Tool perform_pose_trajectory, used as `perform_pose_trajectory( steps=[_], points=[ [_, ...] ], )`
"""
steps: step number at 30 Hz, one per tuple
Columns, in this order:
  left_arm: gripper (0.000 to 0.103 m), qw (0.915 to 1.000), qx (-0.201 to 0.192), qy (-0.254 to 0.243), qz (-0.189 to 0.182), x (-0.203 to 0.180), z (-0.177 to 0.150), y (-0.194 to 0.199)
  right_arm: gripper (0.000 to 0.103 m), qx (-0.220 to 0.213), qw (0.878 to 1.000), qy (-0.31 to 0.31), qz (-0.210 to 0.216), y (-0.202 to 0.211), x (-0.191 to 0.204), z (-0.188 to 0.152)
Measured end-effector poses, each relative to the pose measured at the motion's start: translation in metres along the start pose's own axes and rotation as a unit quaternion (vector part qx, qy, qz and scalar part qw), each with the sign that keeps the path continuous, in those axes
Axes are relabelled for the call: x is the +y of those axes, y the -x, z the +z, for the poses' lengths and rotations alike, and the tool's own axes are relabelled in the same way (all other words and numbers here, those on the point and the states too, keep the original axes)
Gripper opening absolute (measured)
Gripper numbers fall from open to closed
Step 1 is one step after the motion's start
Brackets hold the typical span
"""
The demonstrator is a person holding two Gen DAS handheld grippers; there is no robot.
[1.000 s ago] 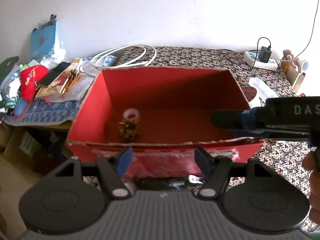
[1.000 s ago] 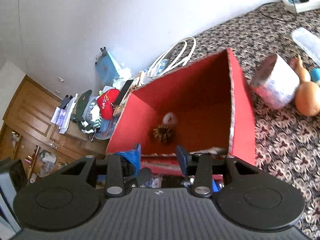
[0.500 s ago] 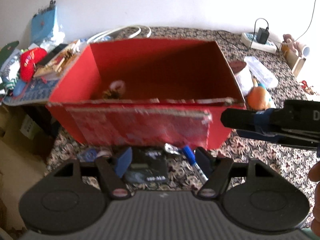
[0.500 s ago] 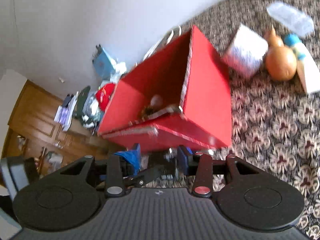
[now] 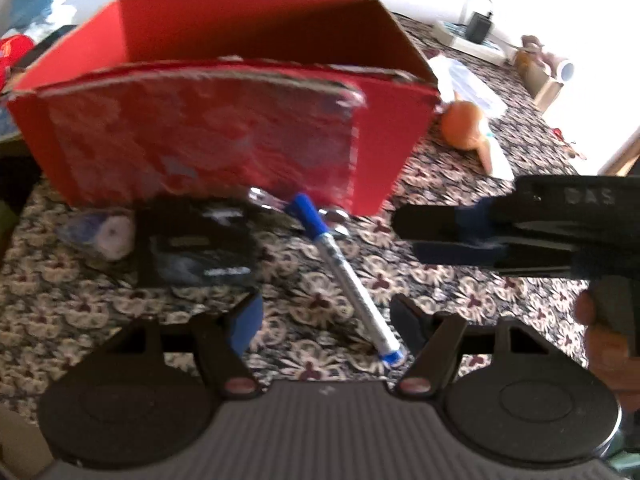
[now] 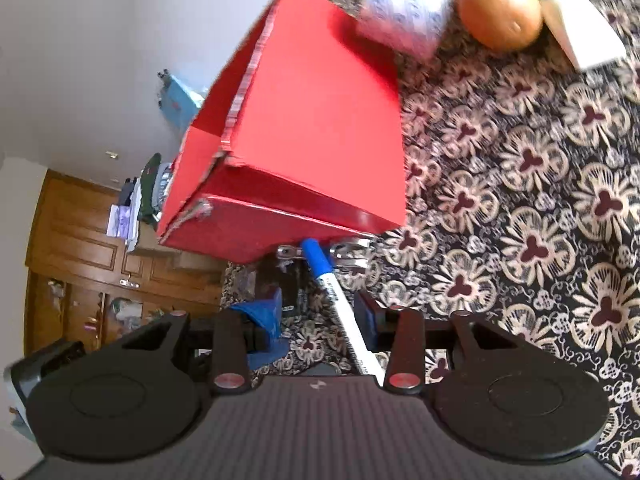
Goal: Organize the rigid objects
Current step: 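Move the right gripper back and grasp the blue-capped white marker, then lift the marker and lower it into the red box, opening the right gripper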
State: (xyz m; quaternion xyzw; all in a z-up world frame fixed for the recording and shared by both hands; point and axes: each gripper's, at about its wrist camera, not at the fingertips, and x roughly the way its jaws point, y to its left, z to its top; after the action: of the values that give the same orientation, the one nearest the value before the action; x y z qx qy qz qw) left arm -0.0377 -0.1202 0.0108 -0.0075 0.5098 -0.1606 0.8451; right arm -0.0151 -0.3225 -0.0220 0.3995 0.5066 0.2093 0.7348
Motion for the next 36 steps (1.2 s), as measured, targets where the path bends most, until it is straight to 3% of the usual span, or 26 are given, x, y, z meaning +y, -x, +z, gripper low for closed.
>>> perform_pose_trajectory(
  steps=[5,9,15,20,23,28,31,36],
  points=[
    [0.072,0.9998,0.011,-0.012,-0.010,-0.007,-0.006,-0.017,0.021,0.008,1.000,-0.008,0.008,-0.003,-0.011,0.002],
    [0.064,0.9998,0.009,-0.006,-0.017,-0.006,-0.005,-0.026,0.021,0.015,1.000,-0.001,0.027,-0.003,-0.011,0.006],
    [0.063,0.9990,0.007,0.005,-0.043,-0.005,0.002,-0.037,0.021,0.026,0.998,0.048,0.006,-0.015,0.000,0.010],
    [0.051,0.9988,0.010,0.002,-0.048,-0.008,0.005,-0.043,0.021,0.027,0.996,0.081,0.010,-0.023,0.005,0.009],
    [0.034,0.9991,0.007,-0.009,-0.042,-0.012,0.005,-0.045,0.021,0.027,0.996,0.081,0.018,-0.027,0.005,0.011],
    [0.020,0.9991,0.004,-0.007,-0.041,-0.007,0.006,-0.046,0.019,0.037,0.996,0.085,0.020,-0.041,0.010,0.010],
    [0.020,0.9991,0.005,-0.006,-0.042,-0.003,0.005,-0.044,0.016,0.040,0.996,0.083,0.016,-0.048,0.009,0.008],
    [0.018,0.9992,0.002,-0.011,-0.037,0.000,0.003,-0.040,0.002,0.044,0.996,0.078,0.014,-0.054,0.008,0.002]
  ],
)
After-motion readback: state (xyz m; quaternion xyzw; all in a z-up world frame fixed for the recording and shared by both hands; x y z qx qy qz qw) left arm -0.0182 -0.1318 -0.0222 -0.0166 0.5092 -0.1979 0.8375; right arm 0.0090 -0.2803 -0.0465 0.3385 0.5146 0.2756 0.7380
